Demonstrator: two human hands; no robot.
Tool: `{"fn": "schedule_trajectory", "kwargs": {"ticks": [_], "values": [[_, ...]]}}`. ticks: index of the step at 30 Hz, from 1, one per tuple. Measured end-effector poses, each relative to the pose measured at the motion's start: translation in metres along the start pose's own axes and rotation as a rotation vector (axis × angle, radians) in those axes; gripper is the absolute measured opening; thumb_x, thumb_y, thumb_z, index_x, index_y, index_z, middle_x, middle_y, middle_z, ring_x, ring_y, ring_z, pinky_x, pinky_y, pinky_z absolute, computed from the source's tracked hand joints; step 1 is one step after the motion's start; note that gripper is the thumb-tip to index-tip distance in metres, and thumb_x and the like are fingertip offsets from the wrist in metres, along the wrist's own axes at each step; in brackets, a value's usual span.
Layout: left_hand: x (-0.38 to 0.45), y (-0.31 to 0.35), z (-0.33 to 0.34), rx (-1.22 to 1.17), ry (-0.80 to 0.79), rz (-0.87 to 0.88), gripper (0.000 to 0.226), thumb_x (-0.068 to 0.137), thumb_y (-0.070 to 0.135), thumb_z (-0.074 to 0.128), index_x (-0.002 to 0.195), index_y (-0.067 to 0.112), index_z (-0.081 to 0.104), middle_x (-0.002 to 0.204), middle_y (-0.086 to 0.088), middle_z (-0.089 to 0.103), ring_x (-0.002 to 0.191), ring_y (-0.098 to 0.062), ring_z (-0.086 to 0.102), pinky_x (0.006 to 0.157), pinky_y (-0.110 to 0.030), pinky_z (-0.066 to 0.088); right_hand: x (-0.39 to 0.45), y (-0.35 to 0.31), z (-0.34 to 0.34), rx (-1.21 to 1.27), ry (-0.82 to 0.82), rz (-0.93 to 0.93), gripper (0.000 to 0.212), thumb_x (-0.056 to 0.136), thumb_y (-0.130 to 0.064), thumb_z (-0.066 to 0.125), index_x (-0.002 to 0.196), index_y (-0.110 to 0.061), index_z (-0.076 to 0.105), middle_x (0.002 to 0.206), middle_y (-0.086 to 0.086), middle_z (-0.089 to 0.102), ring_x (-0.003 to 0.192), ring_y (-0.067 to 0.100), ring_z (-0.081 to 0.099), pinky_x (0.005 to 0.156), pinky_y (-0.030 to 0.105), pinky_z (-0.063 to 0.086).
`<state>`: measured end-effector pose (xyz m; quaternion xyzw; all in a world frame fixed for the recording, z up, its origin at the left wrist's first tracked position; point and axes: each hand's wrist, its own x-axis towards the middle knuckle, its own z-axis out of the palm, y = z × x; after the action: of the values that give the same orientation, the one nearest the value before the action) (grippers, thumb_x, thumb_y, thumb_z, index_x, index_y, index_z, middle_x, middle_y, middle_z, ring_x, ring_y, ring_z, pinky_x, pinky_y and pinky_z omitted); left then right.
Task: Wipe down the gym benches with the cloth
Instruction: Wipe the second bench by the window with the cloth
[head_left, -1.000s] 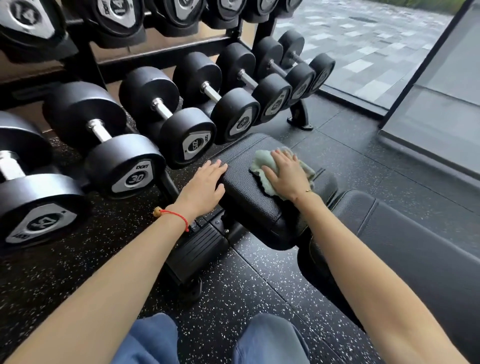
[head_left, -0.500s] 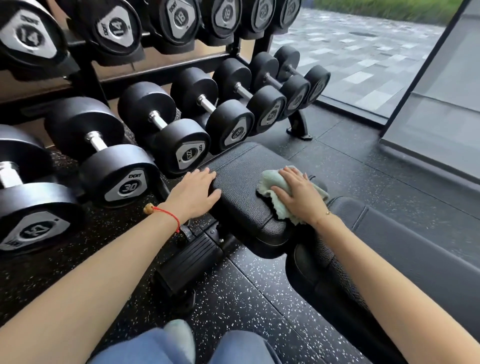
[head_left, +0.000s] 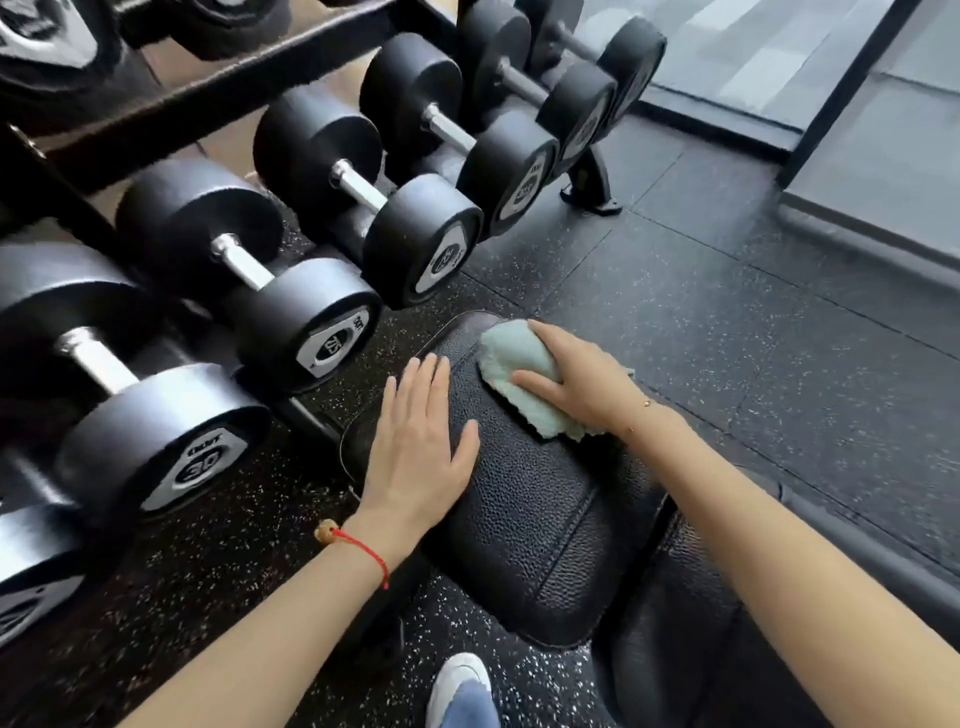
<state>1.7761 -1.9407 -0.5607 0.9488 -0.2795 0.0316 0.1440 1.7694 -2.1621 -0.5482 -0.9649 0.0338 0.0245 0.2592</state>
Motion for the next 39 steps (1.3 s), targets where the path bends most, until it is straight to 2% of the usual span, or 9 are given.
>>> {"fn": "schedule_trajectory", "kwargs": {"ticks": [5,9,12,17,20,27,34,37,39], "values": [[0.008,0.015,0.008,0.052,-0.117,-0.062,0.072,0.096,0.043,0.028,0.154,0.004,0.009,0.163,-0.014,0.008,0.151,-0.025,0.003,0.122,-0.046,0.013,-0.058,0.039,-0.015,0.069,-0.023,0.148,0.070,0.087,-0.053,0.061,0.144,-0.016,0.041,0.139,0.002,0.054,0.124,0.021,0.053,0.096,0.021,0.034],[0.010,0.017,0.012,0.106,-0.158,-0.092,0.074,0.095,0.040,0.032,0.154,0.004,0.007,0.163,-0.013,0.006,0.151,-0.026,0.001,0.121,-0.048,0.016,0.015,0.014,-0.005,0.100,-0.097,0.205,0.053,0.090,-0.056,0.055,0.129,-0.021,0.052,0.122,0.002,0.064,0.108,0.025,0.060,0.080,0.028,0.039],[0.012,0.016,0.011,0.120,-0.189,-0.089,0.075,0.094,0.040,0.034,0.154,0.003,0.008,0.163,-0.014,0.006,0.151,-0.027,0.002,0.120,-0.049,0.017,0.053,0.004,0.001,0.169,-0.169,0.215,0.051,0.090,-0.059,0.053,0.124,-0.021,0.055,0.117,0.002,0.066,0.104,0.025,0.061,0.084,0.035,0.047],[0.013,0.016,0.008,0.107,-0.230,-0.093,0.074,0.094,0.039,0.031,0.154,0.004,0.007,0.163,-0.013,0.002,0.151,-0.028,0.002,0.121,-0.050,0.015,-0.039,0.043,-0.028,0.254,-0.189,0.331,0.053,0.087,-0.060,0.057,0.131,-0.033,0.050,0.118,-0.008,0.066,0.106,0.018,0.061,0.083,0.029,0.042],[0.014,0.016,0.007,0.100,-0.254,-0.101,0.075,0.093,0.039,0.032,0.154,0.004,0.006,0.163,-0.013,0.002,0.151,-0.029,0.003,0.121,-0.050,0.014,-0.068,0.056,-0.039,0.258,-0.184,0.373,0.050,0.087,-0.056,0.060,0.130,-0.032,0.052,0.117,-0.010,0.065,0.107,0.016,0.061,0.084,0.028,0.041],[0.014,0.014,0.011,0.120,-0.291,-0.111,0.079,0.090,0.040,0.035,0.154,0.003,0.007,0.163,-0.013,0.003,0.151,-0.030,0.005,0.121,-0.051,0.015,0.080,-0.006,0.001,0.273,-0.247,0.275,0.059,0.090,-0.058,0.056,0.133,-0.017,0.050,0.121,0.004,0.064,0.108,0.024,0.060,0.090,0.039,0.048],[0.014,0.013,0.008,0.112,-0.317,-0.118,0.077,0.093,0.042,0.031,0.154,0.004,0.004,0.163,-0.012,0.001,0.151,-0.028,0.002,0.121,-0.050,0.012,-0.039,0.055,-0.037,0.303,-0.297,0.340,0.059,0.087,-0.060,0.057,0.139,-0.036,0.042,0.127,-0.013,0.060,0.112,0.012,0.057,0.097,0.033,0.044],[0.014,0.017,0.004,0.128,-0.343,-0.121,0.076,0.094,0.041,0.029,0.154,0.004,0.001,0.163,-0.013,-0.001,0.151,-0.028,-0.001,0.121,-0.051,0.012,-0.090,0.085,-0.056,0.230,-0.377,0.357,0.059,0.087,-0.062,0.054,0.139,-0.035,0.042,0.121,-0.013,0.061,0.108,0.011,0.057,0.090,0.028,0.042],[0.015,0.023,-0.002,0.146,-0.360,-0.146,0.075,0.095,0.040,0.029,0.154,0.004,0.000,0.163,-0.013,-0.002,0.151,-0.028,-0.003,0.121,-0.052,0.012,-0.119,0.098,-0.067,0.192,-0.422,0.351,0.056,0.087,-0.064,0.051,0.131,-0.029,0.049,0.109,-0.015,0.059,0.104,0.012,0.057,0.082,0.017,0.036]]}}
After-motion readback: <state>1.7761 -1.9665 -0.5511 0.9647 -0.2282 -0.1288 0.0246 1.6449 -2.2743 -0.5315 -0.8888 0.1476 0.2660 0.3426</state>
